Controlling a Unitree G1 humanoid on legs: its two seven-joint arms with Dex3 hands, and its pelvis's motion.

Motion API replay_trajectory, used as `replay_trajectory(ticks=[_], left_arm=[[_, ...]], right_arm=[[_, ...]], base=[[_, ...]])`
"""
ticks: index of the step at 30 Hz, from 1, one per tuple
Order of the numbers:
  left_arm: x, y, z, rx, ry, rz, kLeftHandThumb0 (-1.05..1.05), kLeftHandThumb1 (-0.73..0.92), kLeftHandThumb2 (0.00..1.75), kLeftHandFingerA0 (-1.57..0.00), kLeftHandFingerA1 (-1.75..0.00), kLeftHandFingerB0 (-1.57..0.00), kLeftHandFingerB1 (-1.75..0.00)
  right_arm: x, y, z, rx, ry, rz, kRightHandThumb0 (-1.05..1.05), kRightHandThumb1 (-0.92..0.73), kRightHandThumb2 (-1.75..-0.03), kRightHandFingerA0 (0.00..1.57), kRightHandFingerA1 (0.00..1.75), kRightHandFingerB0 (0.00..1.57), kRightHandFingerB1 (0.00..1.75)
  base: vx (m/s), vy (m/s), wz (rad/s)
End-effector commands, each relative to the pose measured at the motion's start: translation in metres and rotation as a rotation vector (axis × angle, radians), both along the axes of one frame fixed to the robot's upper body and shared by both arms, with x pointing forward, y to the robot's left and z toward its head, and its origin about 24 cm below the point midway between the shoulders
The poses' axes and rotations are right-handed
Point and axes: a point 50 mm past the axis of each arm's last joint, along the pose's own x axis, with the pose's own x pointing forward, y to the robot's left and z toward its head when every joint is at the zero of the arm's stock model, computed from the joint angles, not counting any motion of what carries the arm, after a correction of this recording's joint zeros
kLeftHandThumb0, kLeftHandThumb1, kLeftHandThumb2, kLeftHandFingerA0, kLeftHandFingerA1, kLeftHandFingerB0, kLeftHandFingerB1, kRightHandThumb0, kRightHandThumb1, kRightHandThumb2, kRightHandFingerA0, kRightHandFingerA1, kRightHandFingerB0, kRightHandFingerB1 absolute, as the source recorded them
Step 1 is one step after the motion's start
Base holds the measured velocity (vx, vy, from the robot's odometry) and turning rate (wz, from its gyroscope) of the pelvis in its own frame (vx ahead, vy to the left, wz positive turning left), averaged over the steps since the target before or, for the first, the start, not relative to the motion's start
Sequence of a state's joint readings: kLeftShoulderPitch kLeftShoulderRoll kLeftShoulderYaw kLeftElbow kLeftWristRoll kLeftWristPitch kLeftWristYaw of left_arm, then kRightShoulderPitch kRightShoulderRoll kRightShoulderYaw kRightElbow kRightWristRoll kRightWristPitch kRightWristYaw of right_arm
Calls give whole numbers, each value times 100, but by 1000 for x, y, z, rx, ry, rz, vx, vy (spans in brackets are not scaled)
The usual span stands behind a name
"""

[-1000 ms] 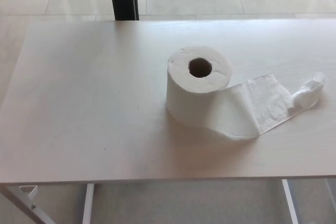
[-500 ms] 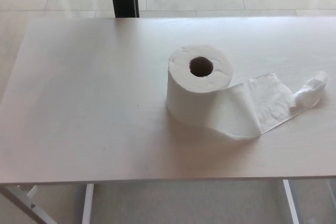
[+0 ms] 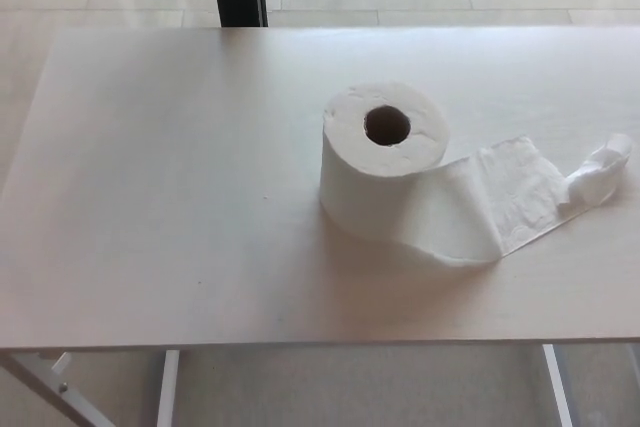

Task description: A toilet paper roll is kept in the middle of the desk infront of the robot. The robot places its left hand on the top of the toilet paper roll to hold it still and uses its right hand to tear off a piece of toilet paper from it and hands the paper to a person

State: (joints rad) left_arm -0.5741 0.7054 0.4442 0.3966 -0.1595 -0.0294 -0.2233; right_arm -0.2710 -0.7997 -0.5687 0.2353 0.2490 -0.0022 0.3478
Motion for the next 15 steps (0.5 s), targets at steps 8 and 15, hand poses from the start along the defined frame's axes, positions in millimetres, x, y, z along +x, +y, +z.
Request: replay_trajectory(ticks=[8,15], left_arm=[[43,-192,15,661,-26,-347,-46,67,59,-44,-52,-46,-48],[49,-213,-21,792,80,-392,-49,62,57,-45,-58,-45,-46]], right_arm=[[52,149,-70,-142,335,494,-57,-58,-58,26,45,31,32],[59,155,-92,-211,433,457,-53,-59,-57,36,48,36,37]], base=[[0,0,0],[0,0,0]])
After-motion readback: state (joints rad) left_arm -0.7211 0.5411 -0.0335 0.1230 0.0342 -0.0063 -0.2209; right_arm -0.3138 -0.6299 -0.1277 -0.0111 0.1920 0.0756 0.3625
